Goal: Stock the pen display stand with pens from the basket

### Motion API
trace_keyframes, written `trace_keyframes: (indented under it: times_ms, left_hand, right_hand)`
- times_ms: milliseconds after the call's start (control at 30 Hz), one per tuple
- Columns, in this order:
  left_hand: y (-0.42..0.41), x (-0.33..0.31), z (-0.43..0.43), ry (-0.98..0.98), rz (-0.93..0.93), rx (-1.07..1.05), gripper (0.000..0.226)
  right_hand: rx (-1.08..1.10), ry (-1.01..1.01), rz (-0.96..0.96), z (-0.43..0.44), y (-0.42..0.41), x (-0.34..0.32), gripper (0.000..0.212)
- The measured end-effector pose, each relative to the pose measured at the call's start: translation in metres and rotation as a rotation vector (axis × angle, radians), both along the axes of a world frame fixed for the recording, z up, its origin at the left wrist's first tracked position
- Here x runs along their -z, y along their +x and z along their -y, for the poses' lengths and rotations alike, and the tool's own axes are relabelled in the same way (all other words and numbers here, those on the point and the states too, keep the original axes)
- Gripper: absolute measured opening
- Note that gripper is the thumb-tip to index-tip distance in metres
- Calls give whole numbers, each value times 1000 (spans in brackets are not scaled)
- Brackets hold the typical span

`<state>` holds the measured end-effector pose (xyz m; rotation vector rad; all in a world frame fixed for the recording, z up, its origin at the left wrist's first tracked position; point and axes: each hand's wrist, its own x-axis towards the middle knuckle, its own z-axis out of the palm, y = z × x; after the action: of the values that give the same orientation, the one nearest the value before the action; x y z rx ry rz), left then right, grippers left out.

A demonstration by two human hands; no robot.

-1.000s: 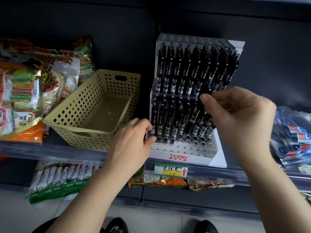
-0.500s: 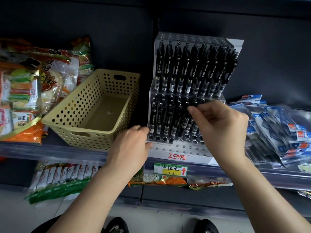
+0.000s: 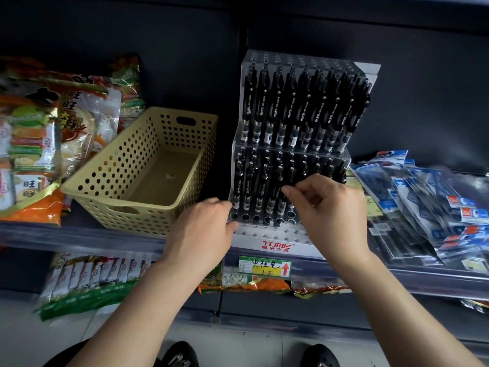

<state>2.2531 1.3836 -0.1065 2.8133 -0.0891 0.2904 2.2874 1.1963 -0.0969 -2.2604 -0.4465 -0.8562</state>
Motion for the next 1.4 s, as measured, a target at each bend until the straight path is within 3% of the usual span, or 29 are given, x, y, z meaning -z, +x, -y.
trace_keyframes:
  times_ms: [533,667,1100,1300,1400]
  left_hand:
    - [-1,5,2,-23,-9,-8,45]
    - [0,2,3,27,-64,-19,43]
    - [-27,-35,12,226,-161,-12,27]
    - [-47,-61,13,267,-121,5,25]
    - [-56,-73,13,245,-119,0,35]
  right_hand:
    - [17,-9,-40,2,-9,3,25]
    - [50,-135,-66,10,-18,-1,23]
    - [66,-687,-553,40,-59,-35,32]
    - [46,-805,-588,49,-80,-54,36]
    - [53,-826,-619,49,-89,-69,40]
